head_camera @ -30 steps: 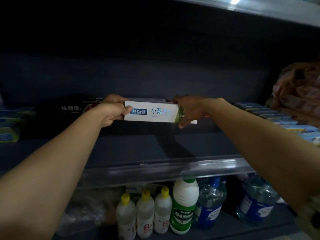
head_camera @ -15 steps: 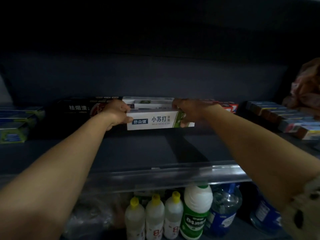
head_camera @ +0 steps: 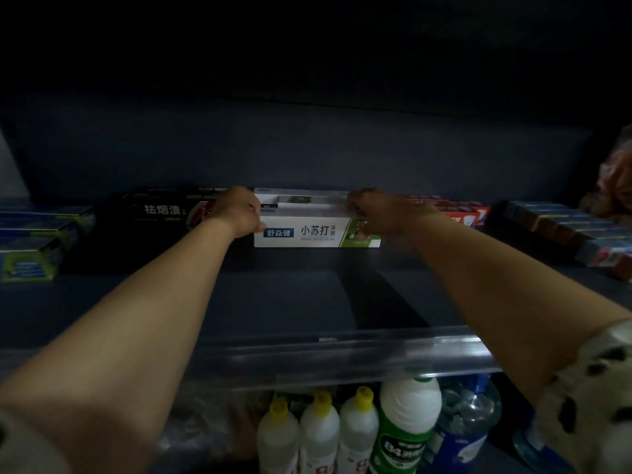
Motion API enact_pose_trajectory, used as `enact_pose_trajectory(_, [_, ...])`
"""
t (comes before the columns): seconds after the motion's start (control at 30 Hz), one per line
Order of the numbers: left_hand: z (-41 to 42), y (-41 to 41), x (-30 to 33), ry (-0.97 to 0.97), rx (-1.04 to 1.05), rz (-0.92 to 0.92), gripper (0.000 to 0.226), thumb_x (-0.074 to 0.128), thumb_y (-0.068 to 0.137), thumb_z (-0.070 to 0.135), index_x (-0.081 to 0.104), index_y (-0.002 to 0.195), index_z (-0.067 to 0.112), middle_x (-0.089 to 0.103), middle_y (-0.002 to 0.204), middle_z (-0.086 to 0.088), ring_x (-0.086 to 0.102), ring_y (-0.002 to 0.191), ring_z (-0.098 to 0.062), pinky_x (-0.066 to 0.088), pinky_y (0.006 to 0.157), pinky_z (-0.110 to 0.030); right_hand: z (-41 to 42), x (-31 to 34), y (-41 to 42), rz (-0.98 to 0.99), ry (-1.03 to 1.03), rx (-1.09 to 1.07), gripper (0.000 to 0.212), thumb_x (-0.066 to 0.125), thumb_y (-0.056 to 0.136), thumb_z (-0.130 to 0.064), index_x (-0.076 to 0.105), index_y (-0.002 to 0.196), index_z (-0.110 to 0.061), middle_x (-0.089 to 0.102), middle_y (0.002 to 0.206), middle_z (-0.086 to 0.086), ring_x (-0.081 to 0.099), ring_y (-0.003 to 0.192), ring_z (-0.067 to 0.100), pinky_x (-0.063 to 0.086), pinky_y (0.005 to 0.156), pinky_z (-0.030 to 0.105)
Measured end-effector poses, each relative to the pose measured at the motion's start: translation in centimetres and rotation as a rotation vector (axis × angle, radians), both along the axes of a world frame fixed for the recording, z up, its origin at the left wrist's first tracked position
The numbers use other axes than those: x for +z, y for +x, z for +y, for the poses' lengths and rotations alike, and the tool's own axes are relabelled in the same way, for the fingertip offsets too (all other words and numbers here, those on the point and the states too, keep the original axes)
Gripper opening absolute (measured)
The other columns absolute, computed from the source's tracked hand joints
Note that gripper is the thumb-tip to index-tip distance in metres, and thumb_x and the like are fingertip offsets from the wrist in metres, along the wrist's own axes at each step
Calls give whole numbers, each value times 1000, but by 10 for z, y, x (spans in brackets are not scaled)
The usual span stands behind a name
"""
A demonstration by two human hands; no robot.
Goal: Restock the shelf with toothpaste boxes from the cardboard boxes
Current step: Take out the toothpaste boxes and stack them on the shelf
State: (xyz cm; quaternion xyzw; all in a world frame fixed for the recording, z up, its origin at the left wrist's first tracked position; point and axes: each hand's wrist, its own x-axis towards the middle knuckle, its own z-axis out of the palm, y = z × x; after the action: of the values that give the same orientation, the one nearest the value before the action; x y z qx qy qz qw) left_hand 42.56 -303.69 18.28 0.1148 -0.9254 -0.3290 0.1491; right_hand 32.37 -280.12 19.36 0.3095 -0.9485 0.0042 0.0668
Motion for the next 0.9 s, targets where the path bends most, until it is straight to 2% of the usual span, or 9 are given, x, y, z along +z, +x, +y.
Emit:
enact_pose_trajectory(0.13, [-4, -6, 1, -27, 9, 8, 33, 71, 80, -2, 63, 111, -9, 55, 99, -12, 57, 107, -32, 48, 99, -41, -8, -2, -8, 15, 14, -3, 51, 74, 78, -16, 50, 123, -13, 54, 122, 11, 54, 103, 24, 39, 78, 27])
enact_pose_trajectory(0.23, [-8, -9, 0, -33, 19, -1, 35, 73, 79, -2, 64, 112, -7, 57, 101, -12, 57, 110, -34, 48, 98, -42, -10, -3, -10, 26, 28, -1, 54, 74, 77, -17, 49, 125, -13, 53, 123, 11, 54, 108, 26, 41, 80, 28])
enact_pose_trajectory(0.33, [-9, -10, 3, -18, 20, -8, 41, 76, 78, 2, 62, 116, -4, 61, 114, -14, 57, 110, -31, 48, 99, -40, -9, -2, -8, 51, 53, -2, 58, 76, 77, -22, 49, 127, -14, 51, 123, 12, 52, 110, 28, 39, 80, 29])
enact_pose_trajectory(0.47, [-2, -4, 16, -33, 39, -1, 42, 74, 80, 4, 61, 119, -2, 61, 118, -15, 57, 111, -30, 47, 97, -37, -3, 7, 1, 119, 63, -5, 72, 78, 76, -27, 44, 138, -13, 46, 132, 13, 47, 121, 32, 40, 97, 36])
enact_pose_trajectory(0.57, [8, 6, 29, -75, 34, 10, 33, 73, 80, 5, 64, 111, -3, 63, 115, -18, 59, 106, -31, 50, 94, -40, 5, 15, 15, 140, 84, -15, 72, 77, 77, -27, 43, 139, -14, 45, 136, 13, 46, 124, 31, 40, 99, 36])
enact_pose_trajectory(0.73, [45, 27, 43, -84, -70, 3, 43, 74, 82, 10, 61, 121, 1, 62, 123, -13, 57, 114, -28, 45, 100, -35, 28, 23, 47, 133, 113, -52, 65, 74, 79, -32, 44, 136, -20, 48, 134, 9, 51, 120, 29, 41, 93, 34])
enact_pose_trajectory(0.9, [104, 52, 46, -112, -225, -27, 64, 79, 76, 10, 52, 134, 6, 59, 129, -10, 56, 117, -26, 46, 102, -38, 65, 31, 93, 140, 116, -92, 62, 72, 79, -29, 46, 135, -18, 50, 136, 12, 50, 121, 32, 44, 98, 39])
